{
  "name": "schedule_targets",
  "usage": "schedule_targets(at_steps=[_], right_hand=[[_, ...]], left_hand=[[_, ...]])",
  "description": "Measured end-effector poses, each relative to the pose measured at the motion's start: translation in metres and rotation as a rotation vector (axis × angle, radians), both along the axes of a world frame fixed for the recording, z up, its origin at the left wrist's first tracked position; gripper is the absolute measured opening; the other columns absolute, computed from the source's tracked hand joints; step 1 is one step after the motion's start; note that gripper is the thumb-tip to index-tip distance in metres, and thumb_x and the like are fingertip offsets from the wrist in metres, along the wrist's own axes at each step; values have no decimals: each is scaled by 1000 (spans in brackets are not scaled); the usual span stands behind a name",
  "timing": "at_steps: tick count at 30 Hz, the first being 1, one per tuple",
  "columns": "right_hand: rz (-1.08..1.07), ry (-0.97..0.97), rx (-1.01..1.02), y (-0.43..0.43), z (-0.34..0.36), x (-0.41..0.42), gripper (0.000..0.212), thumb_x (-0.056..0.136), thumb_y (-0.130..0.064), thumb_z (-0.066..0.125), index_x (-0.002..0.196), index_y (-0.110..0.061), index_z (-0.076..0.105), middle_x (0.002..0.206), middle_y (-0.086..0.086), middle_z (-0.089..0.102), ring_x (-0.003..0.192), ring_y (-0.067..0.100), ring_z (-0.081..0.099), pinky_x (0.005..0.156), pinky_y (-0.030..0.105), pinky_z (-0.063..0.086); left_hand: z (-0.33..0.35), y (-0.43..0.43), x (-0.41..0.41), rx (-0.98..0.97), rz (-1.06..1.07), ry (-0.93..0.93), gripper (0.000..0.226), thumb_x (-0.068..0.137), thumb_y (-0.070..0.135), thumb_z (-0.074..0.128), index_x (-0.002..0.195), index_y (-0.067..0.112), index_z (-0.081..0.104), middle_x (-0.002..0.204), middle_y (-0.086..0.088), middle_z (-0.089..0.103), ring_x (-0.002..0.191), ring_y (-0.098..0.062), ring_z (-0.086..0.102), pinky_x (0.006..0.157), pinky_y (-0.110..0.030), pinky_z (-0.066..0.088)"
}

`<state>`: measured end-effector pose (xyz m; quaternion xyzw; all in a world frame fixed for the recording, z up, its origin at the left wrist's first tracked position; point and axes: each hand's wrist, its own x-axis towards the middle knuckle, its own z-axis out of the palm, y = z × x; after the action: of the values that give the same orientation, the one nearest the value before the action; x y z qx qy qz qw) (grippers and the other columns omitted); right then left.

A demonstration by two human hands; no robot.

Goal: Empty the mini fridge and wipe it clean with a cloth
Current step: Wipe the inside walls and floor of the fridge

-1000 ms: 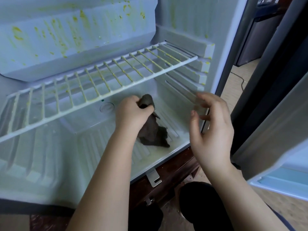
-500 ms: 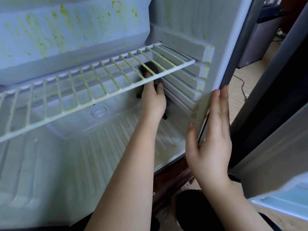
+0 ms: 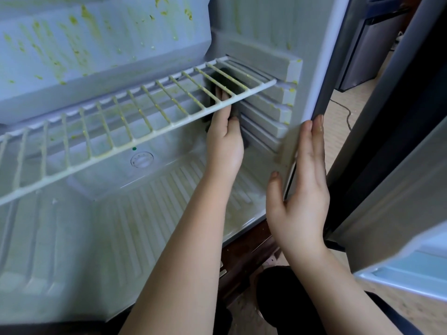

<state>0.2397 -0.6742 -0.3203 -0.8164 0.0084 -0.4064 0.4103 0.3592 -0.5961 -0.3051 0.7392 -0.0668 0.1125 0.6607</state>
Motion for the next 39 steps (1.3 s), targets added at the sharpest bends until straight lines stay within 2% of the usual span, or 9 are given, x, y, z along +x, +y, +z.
schedule_targets(at_steps=[3, 9, 13, 15, 20, 24, 28, 32, 39], right_hand=[[3, -3, 7, 0, 0, -1, 77, 77, 15, 50, 148, 2, 23, 157, 14, 17, 148, 20, 15, 116, 20, 15], [-1, -9, 23, 3, 0, 1, 79, 76, 16, 50, 148, 2, 22, 156, 12, 16, 148, 19, 14, 117, 21, 14], [-11, -7, 36, 3, 2, -1, 77, 77, 14, 49, 148, 1, 23, 157, 12, 18, 148, 19, 15, 117, 21, 16], [-15, -4, 36, 3, 2, -2, 77, 77, 13, 49, 148, 1, 24, 157, 11, 18, 148, 18, 15, 117, 21, 17], [-17, 1, 40, 2, 2, -3, 76, 78, 11, 50, 149, 0, 25, 157, 4, 17, 148, 16, 15, 117, 23, 18], [-14, 3, 47, 3, 2, -2, 75, 79, 11, 48, 149, -1, 24, 158, 8, 16, 148, 15, 13, 118, 34, 24], [-28, -2, 24, 2, 1, -2, 74, 79, 12, 50, 149, 1, 25, 157, 5, 18, 148, 15, 15, 117, 22, 17], [-37, 8, 36, 4, 2, -2, 75, 80, 13, 51, 149, -1, 25, 157, 5, 17, 148, 15, 15, 117, 21, 18], [-39, 3, 14, 0, 1, -2, 73, 80, 11, 50, 148, -1, 27, 154, -1, 19, 147, 14, 17, 116, 18, 18]], left_hand=[[-17, 6, 7, 44, 17, 129, 52, 100, 7, 39, 151, 18, 33, 155, 1, 35, 140, -14, 34, 105, -14, 27], [-11, 3, -4, -28, 20, 164, 54, 98, 4, 41, 150, 18, 33, 156, 4, 32, 141, -10, 33, 116, -27, 27], [5, -3, -21, 50, 16, -14, 53, 97, -3, 39, 148, 12, 37, 153, 3, 35, 128, 6, 28, 99, 3, 17], [5, 1, -23, 107, -8, -47, 51, 98, -4, 37, 147, 10, 37, 155, 1, 33, 130, 5, 26, 98, 6, 14], [-6, 11, -22, 254, -56, -23, 52, 98, -2, 38, 148, 11, 37, 155, -1, 34, 142, -9, 29, 107, -3, 19], [-6, 16, -16, 312, -52, -84, 49, 91, 23, 44, 136, 7, 55, 140, -9, 55, 132, -20, 49, 110, -36, 38], [-6, 12, -37, 398, 85, -256, 39, 87, 13, 48, 118, 1, 67, 130, -14, 61, 123, -22, 57, 99, -28, 44], [-9, 7, -57, 388, 58, -362, 33, 84, 12, 55, 112, 3, 72, 119, -11, 69, 109, -20, 66, 87, -34, 55], [18, 2, -56, 149, 43, -167, 19, 77, 8, 74, 88, 20, 66, 79, 6, 71, 72, -8, 68, 75, -31, 56]])
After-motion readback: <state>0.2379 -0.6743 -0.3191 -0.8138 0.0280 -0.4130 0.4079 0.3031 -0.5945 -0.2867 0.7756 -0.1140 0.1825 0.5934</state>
